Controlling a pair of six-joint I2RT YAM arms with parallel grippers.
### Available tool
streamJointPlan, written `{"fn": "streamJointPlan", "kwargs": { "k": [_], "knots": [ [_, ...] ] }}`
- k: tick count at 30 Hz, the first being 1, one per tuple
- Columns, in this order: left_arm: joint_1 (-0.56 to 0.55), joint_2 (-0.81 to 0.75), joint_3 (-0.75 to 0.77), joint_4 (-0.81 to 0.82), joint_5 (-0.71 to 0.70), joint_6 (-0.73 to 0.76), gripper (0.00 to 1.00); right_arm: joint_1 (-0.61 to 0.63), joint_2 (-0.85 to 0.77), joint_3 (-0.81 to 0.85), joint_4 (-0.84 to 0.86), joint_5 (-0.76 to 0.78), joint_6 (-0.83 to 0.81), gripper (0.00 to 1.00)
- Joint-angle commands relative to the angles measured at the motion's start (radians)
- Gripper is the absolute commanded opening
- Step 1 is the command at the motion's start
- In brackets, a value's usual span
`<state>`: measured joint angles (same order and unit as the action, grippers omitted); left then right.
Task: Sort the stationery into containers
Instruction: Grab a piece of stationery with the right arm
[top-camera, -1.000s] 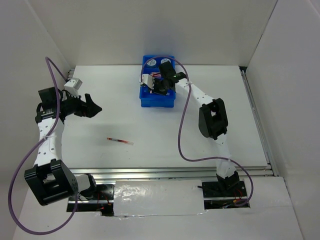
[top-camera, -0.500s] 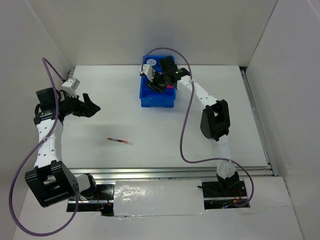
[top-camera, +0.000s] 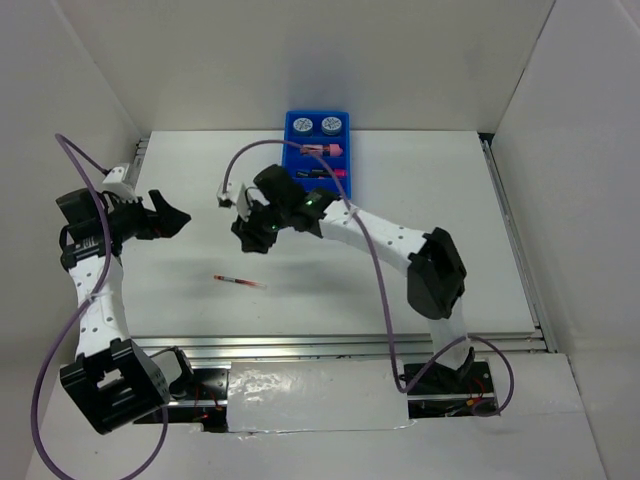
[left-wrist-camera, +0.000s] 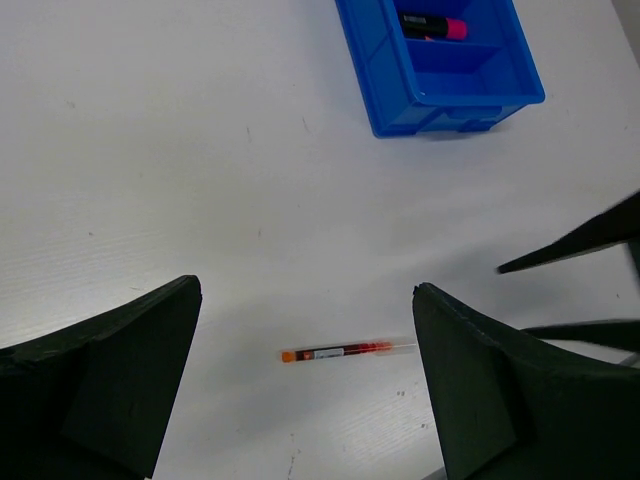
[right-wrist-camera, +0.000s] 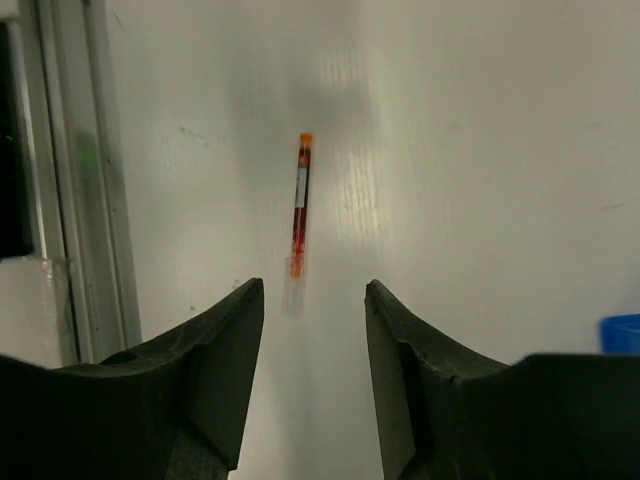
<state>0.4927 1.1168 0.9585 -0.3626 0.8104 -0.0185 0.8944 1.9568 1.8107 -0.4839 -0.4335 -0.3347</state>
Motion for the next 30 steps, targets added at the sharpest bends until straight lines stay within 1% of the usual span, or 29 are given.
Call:
{"fn": "streamJointPlan", "kwargs": {
  "k": [1,5,11,17,25,27,30],
  "knots": [
    [0.015,-0.025,0.003,0.022,0.036,-0.04,0.99,0.035,0.091,-0.033,0.039,0.096,0.068,0.53],
    [0.021,-0.044,-0.014,0.03,0.038,-0.047,0.99,0.081,0.194,0.027,0.031,0.148,0.08,0.56],
    [0.023,-0.037,0.002,0.021,0.038,-0.046,0.99,0.118,0.28,0.071,0.021,0.176,0.065,0.56],
    [0.027,-0.023,0.011,0.021,0.036,-0.044,0.99,0.146,0.32,0.064,0.034,0.212,0.046,0.54],
    [0.029,-0.015,0.031,0.011,0.041,-0.035,0.99,0.161,0.393,0.133,0.013,0.245,0.056,0.53],
    [0.029,-0.018,0.037,0.005,0.039,-0.028,0.99,0.161,0.409,0.144,0.005,0.243,0.056,0.52],
    [0.029,-0.017,0.046,-0.004,0.041,-0.02,0.99,0.163,0.416,0.15,-0.008,0.236,0.057,0.48]
  ]
}}
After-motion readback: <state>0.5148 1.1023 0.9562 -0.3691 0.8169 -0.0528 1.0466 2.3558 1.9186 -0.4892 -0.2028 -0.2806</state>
